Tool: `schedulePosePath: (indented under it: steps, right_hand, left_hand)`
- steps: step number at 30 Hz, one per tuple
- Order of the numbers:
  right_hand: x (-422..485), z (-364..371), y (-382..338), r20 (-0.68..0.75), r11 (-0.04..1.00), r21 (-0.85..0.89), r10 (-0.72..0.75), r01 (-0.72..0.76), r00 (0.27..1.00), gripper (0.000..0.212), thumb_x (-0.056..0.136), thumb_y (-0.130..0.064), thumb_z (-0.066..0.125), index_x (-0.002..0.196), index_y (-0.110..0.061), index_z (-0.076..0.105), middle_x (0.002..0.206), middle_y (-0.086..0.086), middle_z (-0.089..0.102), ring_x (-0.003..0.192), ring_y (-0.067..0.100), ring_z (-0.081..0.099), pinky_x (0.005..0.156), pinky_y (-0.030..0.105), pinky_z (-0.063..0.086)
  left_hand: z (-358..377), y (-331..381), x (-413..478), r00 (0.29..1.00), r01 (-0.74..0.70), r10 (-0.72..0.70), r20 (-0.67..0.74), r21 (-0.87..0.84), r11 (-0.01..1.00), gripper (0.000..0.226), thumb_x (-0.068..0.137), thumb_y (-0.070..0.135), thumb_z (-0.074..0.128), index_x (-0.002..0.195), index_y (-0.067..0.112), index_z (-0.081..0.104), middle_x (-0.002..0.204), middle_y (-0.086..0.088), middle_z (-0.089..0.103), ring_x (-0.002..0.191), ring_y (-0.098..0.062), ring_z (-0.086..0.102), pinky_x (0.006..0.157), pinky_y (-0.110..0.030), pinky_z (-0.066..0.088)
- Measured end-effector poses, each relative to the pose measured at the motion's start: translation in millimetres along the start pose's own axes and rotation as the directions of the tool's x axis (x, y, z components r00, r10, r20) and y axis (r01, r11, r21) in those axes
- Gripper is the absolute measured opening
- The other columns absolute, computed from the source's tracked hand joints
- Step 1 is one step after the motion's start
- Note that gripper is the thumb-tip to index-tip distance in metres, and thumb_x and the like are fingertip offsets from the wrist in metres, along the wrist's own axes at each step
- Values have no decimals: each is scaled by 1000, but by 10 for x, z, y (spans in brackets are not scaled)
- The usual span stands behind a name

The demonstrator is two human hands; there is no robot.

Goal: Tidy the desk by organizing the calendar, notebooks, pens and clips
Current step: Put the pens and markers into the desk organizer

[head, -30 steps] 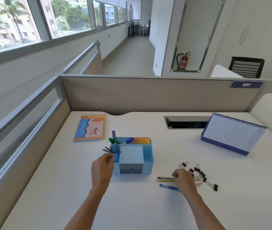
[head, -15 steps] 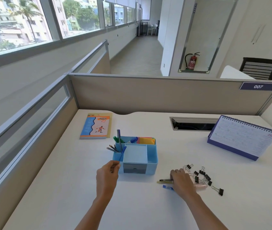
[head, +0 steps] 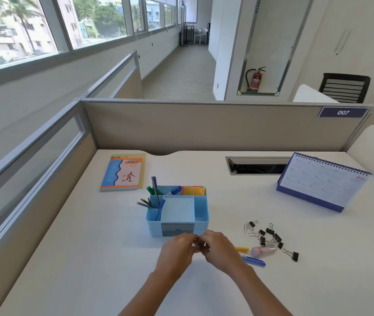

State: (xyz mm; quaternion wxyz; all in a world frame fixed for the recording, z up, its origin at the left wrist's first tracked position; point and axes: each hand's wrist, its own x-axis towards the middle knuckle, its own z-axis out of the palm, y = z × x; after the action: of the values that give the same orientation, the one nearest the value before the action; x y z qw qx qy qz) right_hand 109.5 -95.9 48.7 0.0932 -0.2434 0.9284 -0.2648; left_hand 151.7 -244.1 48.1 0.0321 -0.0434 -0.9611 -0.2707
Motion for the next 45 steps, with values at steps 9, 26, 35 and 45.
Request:
schedulePosePath:
  steps: [9,26,35,45]
  right_hand:
    - [21,-67,-55,49,990,139,24,-31,999,11,84,-13,61,87,-19,71,91,-2,67,82,13,61,75,27,52]
    - [-204,-73,927,-19,901,-253,361,-354,932,34,82,-3,46,105,-20,66,108,2,54,111,21,47,87,28,42]
    - [-226,-75,802,-127,910,-269,292,-317,948,24,85,-9,48,98,-23,62,90,-10,52,101,18,53,76,27,36]
    - [-143,-279,185,-192,917,371,233,-149,953,25,77,-5,70,76,-28,60,80,-10,63,68,2,56,62,9,43]
  left_hand:
    - [-54,-206,-9,993,-28,10,120,152,988,20,93,22,58,109,26,70,105,3,66,95,-17,62,83,-29,53]
    - [-752,-498,91,634,211,-633,-443,-689,693,5,86,15,69,91,15,68,86,6,71,79,-11,68,59,-5,44]
    - [-472,-554,245,613,424,-694,-378,-584,692,14,85,29,70,96,20,71,104,-1,68,91,-18,61,69,-28,42]
    - [-453,-575,38,572,321,-728,-378,-713,623,28,83,23,73,107,19,60,104,2,65,91,-19,64,74,-28,46]
